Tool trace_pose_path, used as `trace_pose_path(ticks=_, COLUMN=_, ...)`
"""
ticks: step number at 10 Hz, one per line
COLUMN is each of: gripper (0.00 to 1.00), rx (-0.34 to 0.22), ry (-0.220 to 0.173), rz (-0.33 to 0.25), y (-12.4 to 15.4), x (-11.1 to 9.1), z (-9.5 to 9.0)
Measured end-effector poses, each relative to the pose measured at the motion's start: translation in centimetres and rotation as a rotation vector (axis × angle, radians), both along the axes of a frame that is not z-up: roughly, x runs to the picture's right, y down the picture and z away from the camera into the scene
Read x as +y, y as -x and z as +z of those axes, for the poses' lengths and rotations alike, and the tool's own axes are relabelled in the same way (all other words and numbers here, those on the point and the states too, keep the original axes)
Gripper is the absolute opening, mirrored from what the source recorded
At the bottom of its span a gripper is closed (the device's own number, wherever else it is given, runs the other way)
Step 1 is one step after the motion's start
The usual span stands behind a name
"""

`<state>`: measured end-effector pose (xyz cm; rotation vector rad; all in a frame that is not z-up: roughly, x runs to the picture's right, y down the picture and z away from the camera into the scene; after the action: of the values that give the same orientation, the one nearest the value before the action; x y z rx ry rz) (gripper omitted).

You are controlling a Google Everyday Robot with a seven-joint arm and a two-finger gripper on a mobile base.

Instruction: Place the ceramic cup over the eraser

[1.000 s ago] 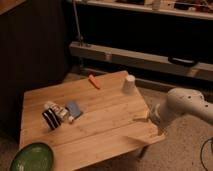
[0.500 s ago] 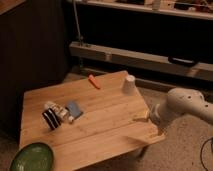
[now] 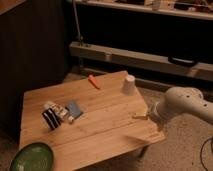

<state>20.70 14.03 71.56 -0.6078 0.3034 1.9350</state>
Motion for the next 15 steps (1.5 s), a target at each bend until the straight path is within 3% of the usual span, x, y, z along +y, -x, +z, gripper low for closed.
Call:
trace_pose_path(ticks=1, gripper=0.8, rx=0.007, ry=-0.024, rz=-0.006, y=-0.6, x=-1.4, z=0.6)
trace_pose_path(ticks=6, gripper=0.8, rx=0.007, ry=-0.167, rz=-0.11, y=-2.0, x=-14.0, z=6.8)
trace_pose_path(ticks=9, gripper=0.8, rx=-0.021, ry=-0.231, rz=-0.204, y=1.1, x=-20.5, z=9.8)
trace_pose_path(ticks=11, gripper=0.8, rx=-0.033, ry=-0.247, rz=-0.234, y=2.3, x=-22.0, z=10.5)
trace_pose_path(ticks=15, gripper=0.8, rx=-0.033, ry=-0.242, rz=-0.241, y=2.0, x=-21.8, z=10.6)
